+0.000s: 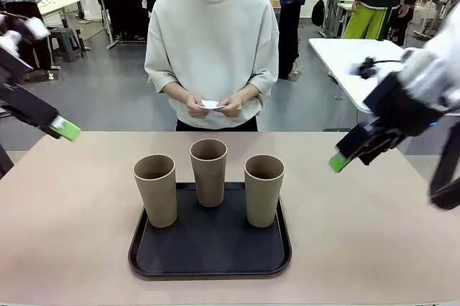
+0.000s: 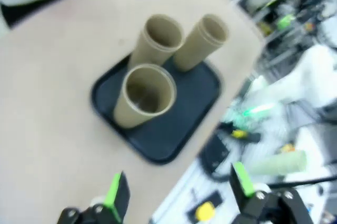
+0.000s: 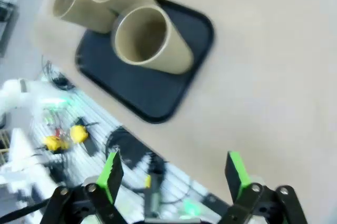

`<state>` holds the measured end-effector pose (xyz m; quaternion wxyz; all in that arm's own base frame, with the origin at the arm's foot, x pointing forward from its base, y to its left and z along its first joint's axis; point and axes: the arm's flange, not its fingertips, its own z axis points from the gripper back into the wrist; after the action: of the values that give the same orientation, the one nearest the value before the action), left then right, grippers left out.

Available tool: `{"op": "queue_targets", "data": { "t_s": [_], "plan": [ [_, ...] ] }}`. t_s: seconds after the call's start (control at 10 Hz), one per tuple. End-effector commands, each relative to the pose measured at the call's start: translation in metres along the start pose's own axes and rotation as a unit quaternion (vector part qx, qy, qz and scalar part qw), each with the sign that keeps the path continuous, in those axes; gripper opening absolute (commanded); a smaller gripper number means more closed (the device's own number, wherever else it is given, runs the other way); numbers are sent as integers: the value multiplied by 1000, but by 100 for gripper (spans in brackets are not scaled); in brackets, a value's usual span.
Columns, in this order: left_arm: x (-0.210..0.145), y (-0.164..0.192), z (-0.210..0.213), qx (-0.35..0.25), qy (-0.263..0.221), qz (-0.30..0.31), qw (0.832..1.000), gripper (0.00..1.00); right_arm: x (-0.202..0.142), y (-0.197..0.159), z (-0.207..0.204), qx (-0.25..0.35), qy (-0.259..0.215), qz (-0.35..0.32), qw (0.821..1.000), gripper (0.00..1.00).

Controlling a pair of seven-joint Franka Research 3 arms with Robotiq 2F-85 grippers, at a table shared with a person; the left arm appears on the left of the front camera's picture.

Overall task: Place coasters on the table and set cups on them.
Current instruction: Pick up one Reusable plastic cup and place it on a coaster set by the human.

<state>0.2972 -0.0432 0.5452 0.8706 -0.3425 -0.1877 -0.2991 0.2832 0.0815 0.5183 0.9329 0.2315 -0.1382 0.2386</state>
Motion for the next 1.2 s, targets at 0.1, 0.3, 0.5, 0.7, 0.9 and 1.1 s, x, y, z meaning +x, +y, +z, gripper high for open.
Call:
{"op": "queue_targets", "data": {
  "t_s": [0.1, 0.3, 0.5, 0.7, 0.9, 1.1],
  "plan": [
    [-34, 53, 38, -201, -97, 223, 949, 100, -93, -72, 28, 350, -125, -226, 900, 100],
    [-54, 98, 59, -205, -111, 284, 930, 100, -110, -106, 39, 389, -129, -256, 876, 100],
    [-85, 138, 82, -219, -125, 328, 910, 100, -138, -138, 48, 427, -153, -276, 847, 100],
    [-98, 161, 91, -215, -131, 339, 907, 100, -152, -163, 53, 437, -169, -295, 833, 100],
    [-106, 173, 92, -211, -124, 344, 906, 100, -163, -182, 52, 435, -164, -315, 827, 100],
    [-113, 178, 97, -198, -113, 350, 909, 100, -172, -190, 48, 431, -132, -326, 831, 100]
  ]
}}
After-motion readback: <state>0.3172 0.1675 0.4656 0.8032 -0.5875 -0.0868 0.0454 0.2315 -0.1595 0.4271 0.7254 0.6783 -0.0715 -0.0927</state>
